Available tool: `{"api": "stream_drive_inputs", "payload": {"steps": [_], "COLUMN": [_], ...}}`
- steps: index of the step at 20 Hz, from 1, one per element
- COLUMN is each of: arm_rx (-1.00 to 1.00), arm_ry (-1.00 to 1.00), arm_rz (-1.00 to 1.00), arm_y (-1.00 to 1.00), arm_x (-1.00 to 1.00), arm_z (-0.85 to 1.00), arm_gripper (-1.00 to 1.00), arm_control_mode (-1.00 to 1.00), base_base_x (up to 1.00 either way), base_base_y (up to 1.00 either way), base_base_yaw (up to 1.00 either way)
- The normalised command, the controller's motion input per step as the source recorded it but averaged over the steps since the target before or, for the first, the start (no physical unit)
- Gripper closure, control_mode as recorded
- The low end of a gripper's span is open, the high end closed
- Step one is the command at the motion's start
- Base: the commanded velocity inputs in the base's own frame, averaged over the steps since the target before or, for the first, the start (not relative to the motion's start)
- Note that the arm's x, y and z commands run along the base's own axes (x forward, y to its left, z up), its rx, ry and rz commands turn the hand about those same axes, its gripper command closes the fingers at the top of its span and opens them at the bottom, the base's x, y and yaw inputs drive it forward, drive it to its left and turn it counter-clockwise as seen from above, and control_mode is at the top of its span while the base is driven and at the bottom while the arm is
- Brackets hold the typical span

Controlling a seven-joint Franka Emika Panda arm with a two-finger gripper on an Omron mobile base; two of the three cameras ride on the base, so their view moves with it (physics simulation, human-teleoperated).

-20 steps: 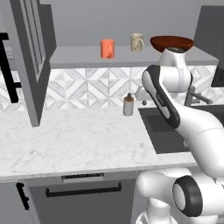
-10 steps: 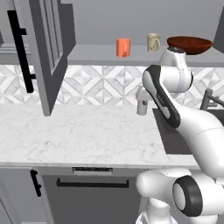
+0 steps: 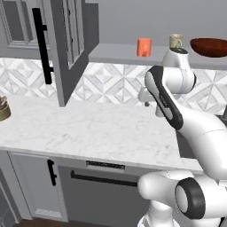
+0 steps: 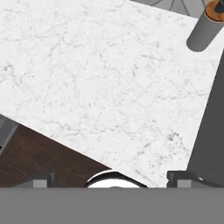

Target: Gather all objects into one cabinet and sort the glasses and bowls to opposite sides.

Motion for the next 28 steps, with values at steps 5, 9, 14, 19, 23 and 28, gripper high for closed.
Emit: {"api": "stream_drive_inputs", "payload": {"steps": [5,9,14,19,23,28], "arm_rx": [0.0,0.0,0.0,0.0,0.0,0.0], "arm_ry": [0.0,0.0,0.0,0.0,0.0,0.0], "arm_rz": [0.0,0.0,0.0,0.0,0.0,0.0], "arm_y": [0.0,0.0,0.0,0.0,0.0,0.0], "arm_x": [0.0,0.0,0.0,0.0,0.0,0.0], "arm_z": [0.0,0.0,0.0,0.0,0.0,0.0], "arm_gripper": [-1.0,-1.0,-1.0,-1.0,-1.0,-1.0], "arm_control_mode": [1.0,1.0,1.0,1.0,1.0,1.0], "base_base_x": [-0.56,-0.26,-0.07,-0.1,-0.23,-0.18], "base_base_y": [0.11,0.13,0.13,0.19,0.18,0.19], "base_base_yaw": [0.14,0.3,0.33,0.37,0.38,0.41]}}
